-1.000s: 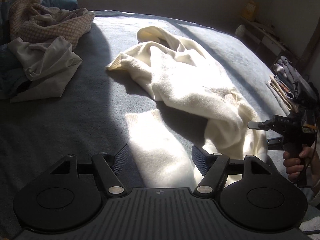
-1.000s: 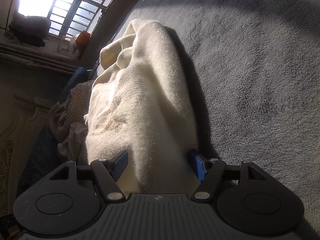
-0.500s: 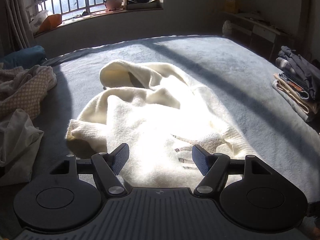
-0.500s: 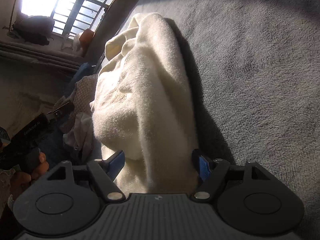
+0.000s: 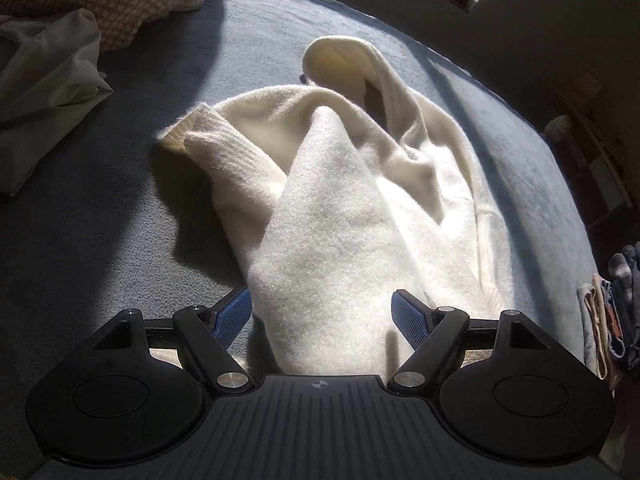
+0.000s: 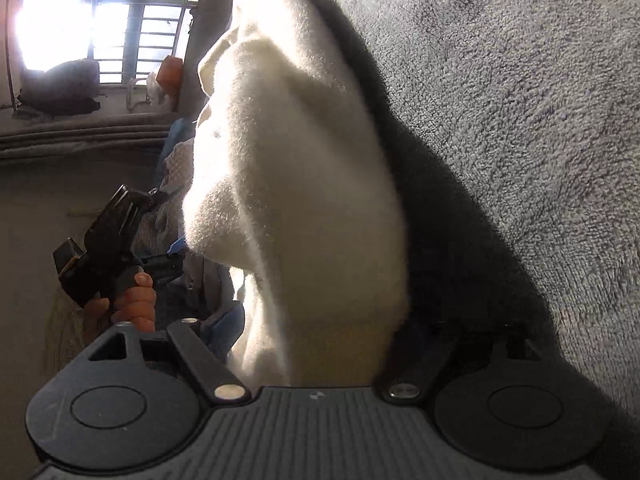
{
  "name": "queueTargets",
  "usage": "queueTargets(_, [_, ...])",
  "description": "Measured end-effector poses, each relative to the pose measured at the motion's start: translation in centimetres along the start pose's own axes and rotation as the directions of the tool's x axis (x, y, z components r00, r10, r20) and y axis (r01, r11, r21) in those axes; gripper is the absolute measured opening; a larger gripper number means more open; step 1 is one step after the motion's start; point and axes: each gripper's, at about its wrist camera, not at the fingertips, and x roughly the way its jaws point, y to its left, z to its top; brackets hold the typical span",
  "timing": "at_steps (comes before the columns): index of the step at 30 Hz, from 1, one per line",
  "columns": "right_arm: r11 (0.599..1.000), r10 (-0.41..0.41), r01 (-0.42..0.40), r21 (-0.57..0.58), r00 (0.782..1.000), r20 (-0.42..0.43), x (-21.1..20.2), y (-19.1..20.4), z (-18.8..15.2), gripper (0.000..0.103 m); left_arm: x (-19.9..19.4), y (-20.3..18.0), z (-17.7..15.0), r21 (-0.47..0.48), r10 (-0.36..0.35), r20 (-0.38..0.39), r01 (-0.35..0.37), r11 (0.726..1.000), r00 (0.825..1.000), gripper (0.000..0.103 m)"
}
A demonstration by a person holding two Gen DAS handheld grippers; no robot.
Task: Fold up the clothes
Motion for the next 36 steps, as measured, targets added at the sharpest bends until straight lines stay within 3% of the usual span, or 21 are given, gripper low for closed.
queueTargets(5, [0.999, 0.027, -0.029, -0.031, 0.998, -0.065, 1.2, 1.3, 0.1, 0.080, 2.3, 0.9, 0.8, -0.003, 0.019, 0.000, -0.019, 1.000, 1.000, 0.073])
queueTargets(9, [0.999, -0.006, 0.003, -0.048, 0.999, -0.052, 2.0, 1.8, 0.5, 0.071, 3.3, 1.2, 0.7, -0.019, 0.016, 0.013, -0.016, 1.000, 1.000, 0.054])
queueTargets(10, [0.997, -0.028, 0.024, -0.075, 0.998, -0.051, 2.5, 2.3, 0.5, 0.065, 3.5, 1.1, 0.6, -0.017, 0.020, 0.020, -0.020, 1.000, 1.000, 0.052])
queueTargets(12, [0.989, -0.074, 0.067, -0.129, 0.996, -0.048, 3.3, 3.2, 0.7, 0.039, 3.6, 0.7, 0.4, 0.016, 0.046, 0.043, -0.047, 0.999, 0.998, 0.039])
queueTargets(15, [0.965, -0.153, 0.145, -0.217, 0.988, -0.021, 3.2, 3.8, -0.2, 0.011, 3.4, -0.1, -0.2, 0.079, 0.074, 0.079, -0.080, 0.994, 0.994, 0.024])
queueTargets(18, [0.952, -0.166, 0.166, -0.257, 0.986, 0.021, 2.0, 4.0, -0.5, 0.007, 2.6, -1.3, -1.0, 0.185, 0.090, 0.114, -0.110, 0.977, 0.989, 0.017])
queueTargets(20, [0.950, -0.144, 0.157, -0.271, 0.987, 0.069, 0.4, 4.3, -0.4, 0.007, 2.0, -1.6, -1.6, 0.229, 0.097, 0.096, -0.116, 0.966, 0.991, 0.014])
queueTargets(23, [0.946, -0.092, 0.135, -0.295, 0.984, 0.153, -2.8, 5.5, 0.6, 0.007, 1.4, -1.1, -2.5, 0.227, 0.097, 0.053, -0.106, 0.968, 0.994, 0.012])
queueTargets(29, [0.901, -0.057, 0.176, -0.396, 0.954, 0.294, -10.0, 8.5, 2.2, 0.007, -0.8, -1.1, -5.1, 0.242, 0.056, -0.026, -0.048, 0.969, 0.998, 0.011])
queueTargets(32, [0.840, -0.074, 0.227, -0.493, 0.948, 0.309, -12.6, 11.1, 2.3, 0.007, -2.4, -2.0, -7.2, 0.277, 0.007, -0.069, 0.012, 0.961, 0.998, 0.011])
queueTargets(36, [0.713, -0.141, 0.299, -0.634, 0.947, 0.289, -15.7, 14.4, 2.0, 0.007, -4.1, -3.1, -10.8, 0.330, -0.039, -0.155, 0.088, 0.940, 0.987, 0.011])
